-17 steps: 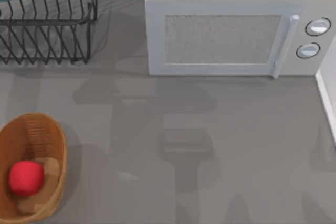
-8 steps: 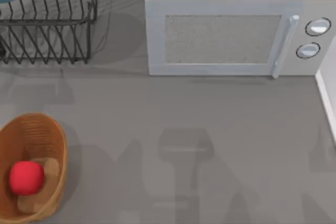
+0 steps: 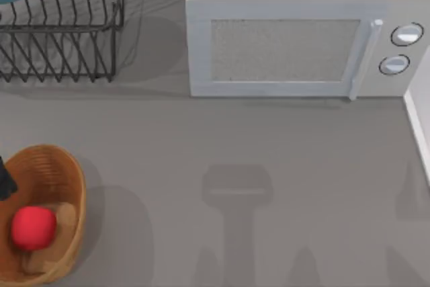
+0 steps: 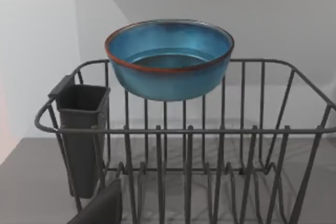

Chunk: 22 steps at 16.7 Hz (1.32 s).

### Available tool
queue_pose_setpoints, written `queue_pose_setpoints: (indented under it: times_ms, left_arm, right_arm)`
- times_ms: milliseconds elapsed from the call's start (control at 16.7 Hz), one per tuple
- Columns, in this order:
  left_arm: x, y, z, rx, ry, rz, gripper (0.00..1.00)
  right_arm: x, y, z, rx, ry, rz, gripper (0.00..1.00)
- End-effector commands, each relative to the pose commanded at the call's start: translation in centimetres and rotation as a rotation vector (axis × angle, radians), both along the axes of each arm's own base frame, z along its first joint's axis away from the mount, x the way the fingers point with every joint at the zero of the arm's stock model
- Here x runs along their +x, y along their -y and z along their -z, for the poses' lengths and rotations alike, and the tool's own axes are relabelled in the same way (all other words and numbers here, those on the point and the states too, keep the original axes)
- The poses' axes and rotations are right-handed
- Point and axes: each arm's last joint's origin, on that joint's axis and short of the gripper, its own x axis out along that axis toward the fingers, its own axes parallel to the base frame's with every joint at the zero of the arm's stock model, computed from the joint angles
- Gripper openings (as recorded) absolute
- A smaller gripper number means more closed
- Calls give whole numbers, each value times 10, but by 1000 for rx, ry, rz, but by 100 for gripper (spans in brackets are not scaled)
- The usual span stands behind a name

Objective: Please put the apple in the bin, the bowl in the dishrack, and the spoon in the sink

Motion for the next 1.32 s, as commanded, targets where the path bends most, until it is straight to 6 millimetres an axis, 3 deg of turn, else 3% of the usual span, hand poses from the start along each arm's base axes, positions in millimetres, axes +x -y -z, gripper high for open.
queue_pose_setpoints:
  times_ms: [240, 780, 1020, 1320]
  left_arm:
    - [-6, 1, 27, -8, -28, -4, 100]
    - [-6, 1, 29, -8, -30, -5, 100]
    - [-6, 1, 29, -8, -30, -5, 100]
    - [-6, 1, 29, -8, -30, -5, 100]
  right_arm:
    - [0, 0, 0, 0, 0, 0, 100]
    - [1, 3, -7, 27, -72, 29, 100]
    - [10, 12, -24, 120, -330, 126, 100]
    - [41, 36, -34, 323, -834, 332, 100]
